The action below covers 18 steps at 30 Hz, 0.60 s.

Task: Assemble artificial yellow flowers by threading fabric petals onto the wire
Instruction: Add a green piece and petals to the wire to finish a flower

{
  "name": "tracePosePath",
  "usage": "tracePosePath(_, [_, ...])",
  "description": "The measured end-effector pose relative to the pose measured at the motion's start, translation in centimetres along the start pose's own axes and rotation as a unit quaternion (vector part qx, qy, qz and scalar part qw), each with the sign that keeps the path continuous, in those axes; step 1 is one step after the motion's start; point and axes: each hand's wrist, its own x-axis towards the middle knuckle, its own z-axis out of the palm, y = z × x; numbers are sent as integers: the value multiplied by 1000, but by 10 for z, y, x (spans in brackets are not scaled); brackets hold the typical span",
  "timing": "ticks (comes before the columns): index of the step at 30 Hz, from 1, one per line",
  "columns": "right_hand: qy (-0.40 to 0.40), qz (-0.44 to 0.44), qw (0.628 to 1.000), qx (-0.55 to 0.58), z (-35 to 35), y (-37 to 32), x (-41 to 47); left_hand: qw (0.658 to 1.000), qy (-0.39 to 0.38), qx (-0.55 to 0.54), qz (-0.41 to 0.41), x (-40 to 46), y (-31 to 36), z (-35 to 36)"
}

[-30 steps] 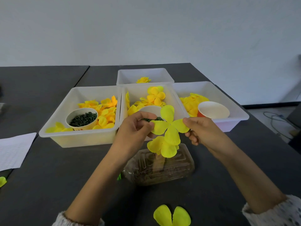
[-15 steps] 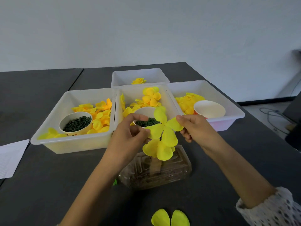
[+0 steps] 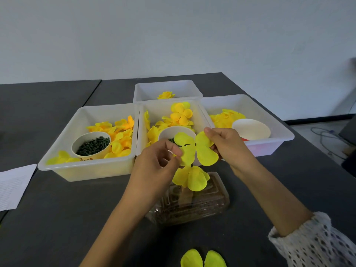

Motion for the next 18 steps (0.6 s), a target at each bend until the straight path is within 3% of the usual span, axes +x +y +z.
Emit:
tracePosePath(6, [-9, -8, 1000, -3, 0, 4, 3, 1000, -8, -12, -27, -4, -4, 2])
tracePosePath(18, [-69, 13, 995, -64, 21, 51, 4, 993, -3, 87, -74, -25, -18, 16])
